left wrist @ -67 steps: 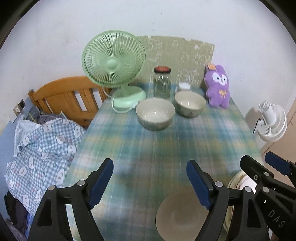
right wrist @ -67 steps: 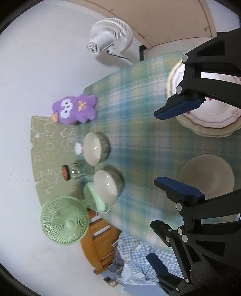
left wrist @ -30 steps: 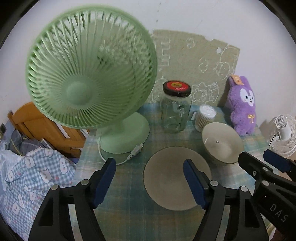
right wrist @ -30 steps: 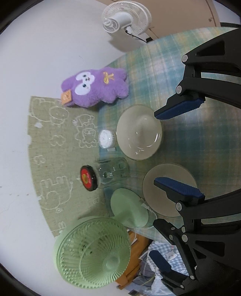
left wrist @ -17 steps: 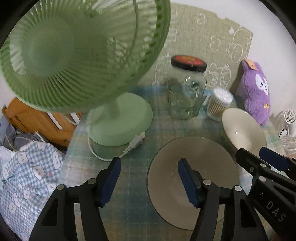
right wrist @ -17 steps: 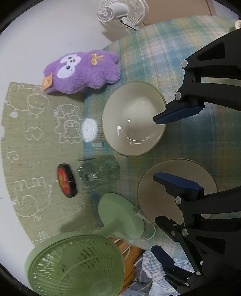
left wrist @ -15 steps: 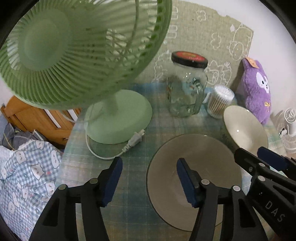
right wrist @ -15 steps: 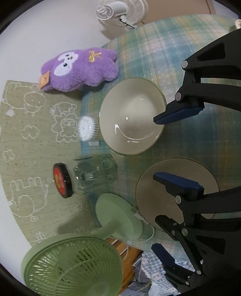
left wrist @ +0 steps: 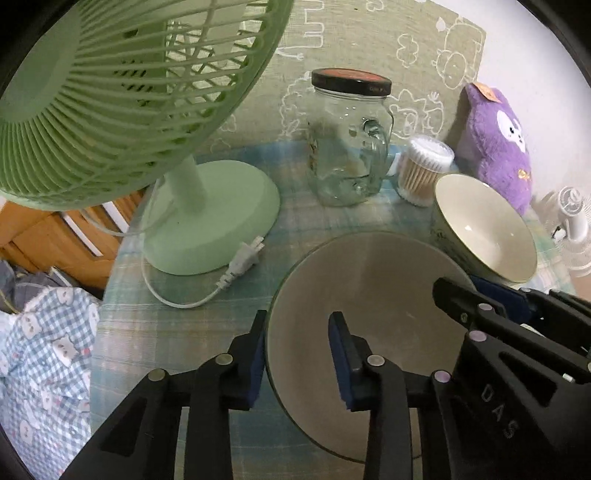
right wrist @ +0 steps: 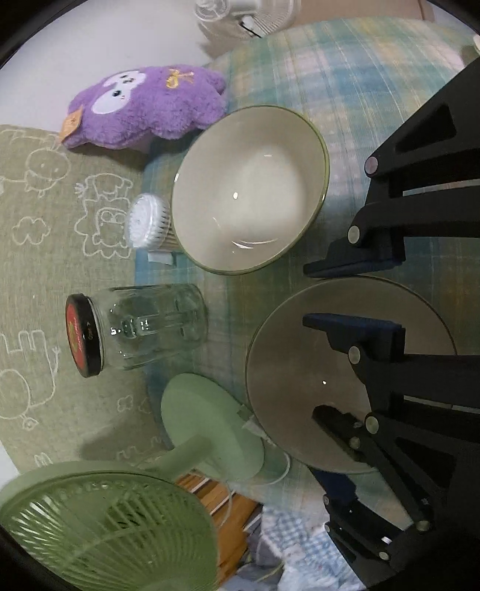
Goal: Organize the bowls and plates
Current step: 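Grasp the rim of the second plain plate with both grippers, then carry the second plain plate with both grippers toward the plate stack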
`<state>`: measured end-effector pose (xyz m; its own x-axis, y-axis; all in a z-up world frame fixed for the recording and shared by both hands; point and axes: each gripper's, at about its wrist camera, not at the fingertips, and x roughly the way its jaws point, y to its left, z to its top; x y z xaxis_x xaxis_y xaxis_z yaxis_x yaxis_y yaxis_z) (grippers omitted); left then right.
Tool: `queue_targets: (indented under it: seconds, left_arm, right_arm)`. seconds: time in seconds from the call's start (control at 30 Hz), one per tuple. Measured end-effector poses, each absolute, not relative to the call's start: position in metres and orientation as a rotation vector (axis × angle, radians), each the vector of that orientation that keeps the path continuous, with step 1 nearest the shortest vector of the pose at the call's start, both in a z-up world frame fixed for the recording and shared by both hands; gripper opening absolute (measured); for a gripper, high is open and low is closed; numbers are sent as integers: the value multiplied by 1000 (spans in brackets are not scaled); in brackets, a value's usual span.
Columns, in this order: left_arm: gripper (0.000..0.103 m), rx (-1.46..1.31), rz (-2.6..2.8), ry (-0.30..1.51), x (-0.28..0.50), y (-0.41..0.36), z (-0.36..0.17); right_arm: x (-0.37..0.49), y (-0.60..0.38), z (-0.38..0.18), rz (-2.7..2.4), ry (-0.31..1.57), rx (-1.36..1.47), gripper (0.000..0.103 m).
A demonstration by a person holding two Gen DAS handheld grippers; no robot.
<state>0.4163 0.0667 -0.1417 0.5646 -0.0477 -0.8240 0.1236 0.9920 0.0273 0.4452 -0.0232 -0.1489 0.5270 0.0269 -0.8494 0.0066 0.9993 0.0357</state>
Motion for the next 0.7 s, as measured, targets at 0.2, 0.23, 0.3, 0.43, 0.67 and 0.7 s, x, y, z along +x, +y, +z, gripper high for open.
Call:
queue_targets:
  seconds: [0.2, 0.23, 0.3, 0.43, 0.67, 0.7]
  left_arm:
    - [27, 73, -89, 983, 416, 70, -139]
    - [27, 74, -86, 982, 415, 69, -138]
    - [27, 71, -80, 986, 412, 68, -136]
    - [23, 58, -66, 996, 404, 67, -132]
    - [23, 43, -60, 998, 384, 63, -123]
    - [23, 41, -59, 995, 380, 63, -120]
  right_arm:
    - [443, -24, -147, 6, 1022, 44, 23]
    - [442, -24, -147, 1, 1023, 41, 23]
    - [440, -24, -146, -3, 1025, 45, 23]
    - [432, -25, -142, -11, 1027, 46, 23]
    - [411, -28, -133, -15, 1033, 54, 23]
    - [408, -29, -130, -15, 1034, 56, 23]
